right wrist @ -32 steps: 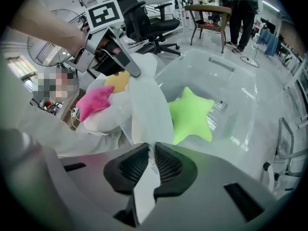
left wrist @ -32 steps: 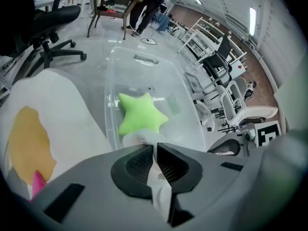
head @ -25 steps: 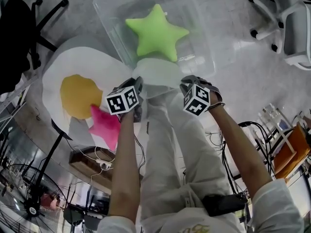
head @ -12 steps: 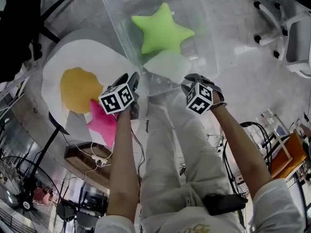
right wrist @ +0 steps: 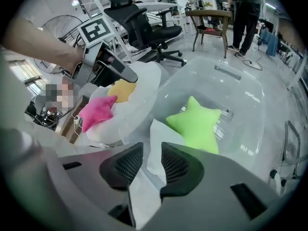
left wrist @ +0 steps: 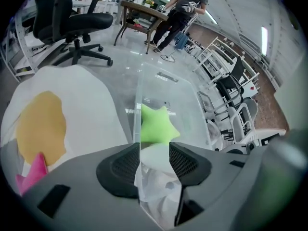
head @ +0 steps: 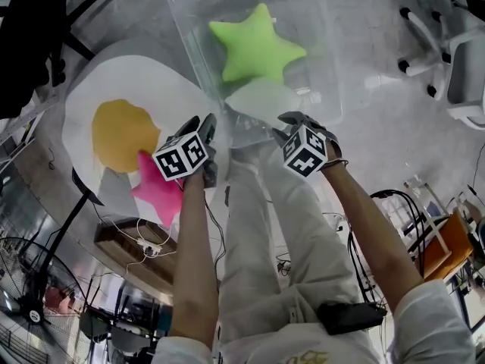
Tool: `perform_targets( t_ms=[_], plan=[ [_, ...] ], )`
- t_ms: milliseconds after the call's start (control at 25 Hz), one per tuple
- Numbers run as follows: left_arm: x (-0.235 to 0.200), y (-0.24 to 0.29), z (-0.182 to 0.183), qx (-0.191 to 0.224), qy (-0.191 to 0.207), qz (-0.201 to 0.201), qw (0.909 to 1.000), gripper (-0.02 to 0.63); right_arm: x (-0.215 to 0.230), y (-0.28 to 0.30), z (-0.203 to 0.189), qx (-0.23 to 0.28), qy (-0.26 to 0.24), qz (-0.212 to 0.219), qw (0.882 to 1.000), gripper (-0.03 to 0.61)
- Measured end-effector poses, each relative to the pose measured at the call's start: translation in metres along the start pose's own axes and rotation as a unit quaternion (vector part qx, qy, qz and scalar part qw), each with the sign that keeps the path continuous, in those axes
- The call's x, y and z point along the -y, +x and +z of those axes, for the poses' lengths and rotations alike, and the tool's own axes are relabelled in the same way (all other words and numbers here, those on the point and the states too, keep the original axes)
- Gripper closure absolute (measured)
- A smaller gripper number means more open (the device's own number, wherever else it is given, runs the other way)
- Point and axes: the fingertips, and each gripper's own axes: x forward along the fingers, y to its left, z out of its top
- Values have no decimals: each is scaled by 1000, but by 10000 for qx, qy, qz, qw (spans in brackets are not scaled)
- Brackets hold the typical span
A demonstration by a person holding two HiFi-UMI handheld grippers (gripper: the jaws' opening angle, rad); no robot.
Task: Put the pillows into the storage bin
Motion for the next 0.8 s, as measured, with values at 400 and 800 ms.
perform_targets(
  t_ms=[400,800],
  plan=[
    [-81,-43,-26,410,-651,309,9966,410,-52,30,51,85,-703,264,9971,446],
    [-194,-116,-96,859,-1681,741,9792,411,-130,70,88,-181,-1630,572,9848,443]
  ],
)
